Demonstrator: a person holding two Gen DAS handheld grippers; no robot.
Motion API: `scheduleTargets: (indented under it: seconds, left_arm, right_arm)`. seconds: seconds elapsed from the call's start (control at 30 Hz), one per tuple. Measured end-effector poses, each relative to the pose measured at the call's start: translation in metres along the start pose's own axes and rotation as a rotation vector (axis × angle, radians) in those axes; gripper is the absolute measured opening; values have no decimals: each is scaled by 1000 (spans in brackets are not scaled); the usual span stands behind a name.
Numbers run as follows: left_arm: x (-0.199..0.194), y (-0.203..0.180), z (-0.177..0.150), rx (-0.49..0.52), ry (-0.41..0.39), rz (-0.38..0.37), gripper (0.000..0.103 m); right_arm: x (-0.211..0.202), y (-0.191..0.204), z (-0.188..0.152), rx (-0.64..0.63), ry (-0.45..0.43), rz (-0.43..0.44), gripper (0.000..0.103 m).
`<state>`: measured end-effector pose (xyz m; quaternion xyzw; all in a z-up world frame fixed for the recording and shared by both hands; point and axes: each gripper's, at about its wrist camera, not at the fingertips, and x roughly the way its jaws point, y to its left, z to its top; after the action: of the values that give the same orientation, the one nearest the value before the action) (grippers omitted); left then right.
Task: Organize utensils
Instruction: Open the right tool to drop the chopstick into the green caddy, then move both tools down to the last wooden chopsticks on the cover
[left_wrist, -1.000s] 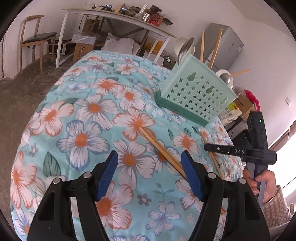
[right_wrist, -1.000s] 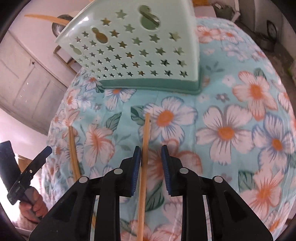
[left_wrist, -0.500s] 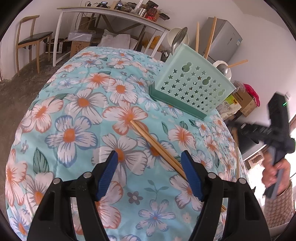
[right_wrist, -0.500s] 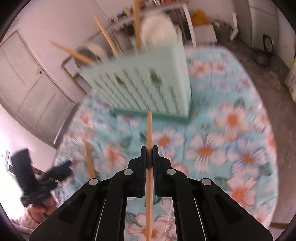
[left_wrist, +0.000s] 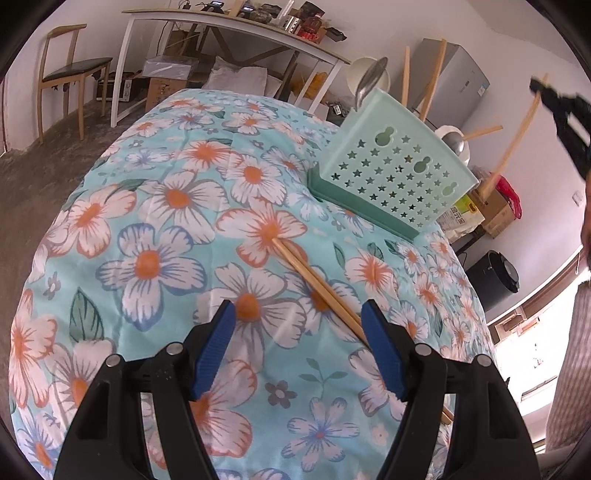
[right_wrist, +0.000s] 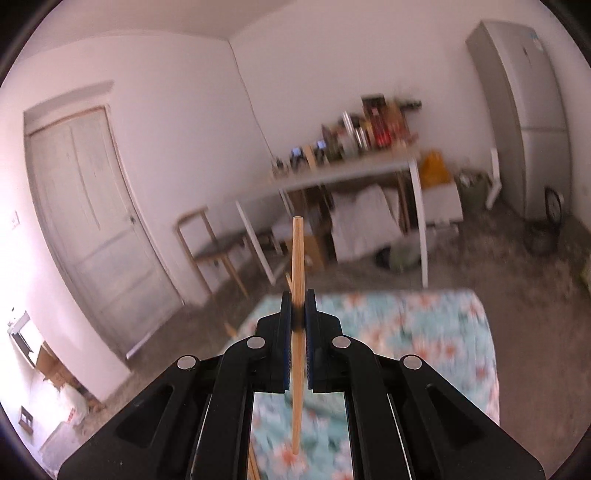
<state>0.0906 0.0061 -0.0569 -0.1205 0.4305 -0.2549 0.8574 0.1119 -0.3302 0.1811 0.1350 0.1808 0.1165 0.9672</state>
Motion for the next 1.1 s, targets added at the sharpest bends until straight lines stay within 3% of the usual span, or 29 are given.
scheduleTargets:
  seconds: [0.2,0.33,0.43,0.53,0.57,0.63,0.67,0.93,1.03,1.1]
  left_arm:
    - [-2,6,1,-13,-8,2,68]
    - [-3,10,2,-21,-13,7,68]
    - [-4,12,3,-26,-16,9,68]
    - [-5,12,3,-27,-18,10,68]
    - [-5,12,3,-25,-17,11,68]
    - [-5,12,3,-25,-14,10,68]
    - [-5,11,3,-22,-13,10,68]
    - [-1,2,7,-7,-10,1,68]
    - [0,-3,9,-4,-9,-17,68]
    - [2,-6,11,-8,-4,-40,68]
  right_arm:
    - [30,3,29,-44,-67,-26,5]
    - [56,5,23,-107,-69,-94,5]
    - [85,-2,2,-154,-8,-156,6]
    - [102,-16,-18,-126,92,-162,9]
    - [100,-20,-22,-113,98,-160,12]
    - [86,-26,-25,-85,70,-156,39]
    - [74,-28,-25,-76,43,-153,43]
    - [-23,-31,-36,-45,-83,-98,50]
    - [-45,-36,-64,-3,-63,-22,52]
    - [-46,-38,-92,43,-5,31,53]
